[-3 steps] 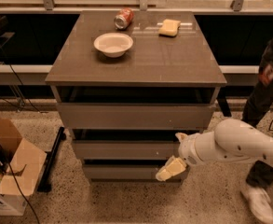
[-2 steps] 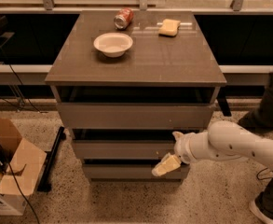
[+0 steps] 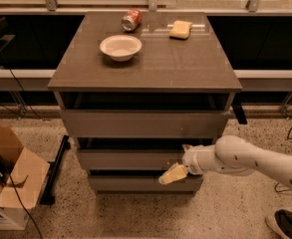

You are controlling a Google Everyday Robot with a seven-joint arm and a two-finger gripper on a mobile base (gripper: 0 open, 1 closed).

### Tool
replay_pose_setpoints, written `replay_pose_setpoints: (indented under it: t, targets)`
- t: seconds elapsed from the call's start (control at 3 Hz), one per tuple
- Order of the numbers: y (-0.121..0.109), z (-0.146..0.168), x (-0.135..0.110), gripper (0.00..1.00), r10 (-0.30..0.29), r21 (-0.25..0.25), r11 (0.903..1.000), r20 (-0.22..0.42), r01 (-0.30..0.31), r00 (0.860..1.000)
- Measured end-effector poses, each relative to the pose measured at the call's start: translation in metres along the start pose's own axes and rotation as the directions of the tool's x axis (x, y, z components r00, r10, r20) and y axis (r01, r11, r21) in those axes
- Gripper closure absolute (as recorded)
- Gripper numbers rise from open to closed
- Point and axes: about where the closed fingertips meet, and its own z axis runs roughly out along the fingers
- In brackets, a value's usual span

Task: Open middle drawer

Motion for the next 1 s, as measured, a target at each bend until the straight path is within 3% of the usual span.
replay_pose_setpoints:
  t: [0.67, 1.0]
  targets:
    - [-0.003, 0.013, 0.006, 0.0, 0.015, 0.013, 0.9998, -0.014, -0.015, 1.0]
    - [-0.014, 0.027, 0.006, 0.0, 0.008, 0.058, 0.9983, -0.026, -0.006, 1.0]
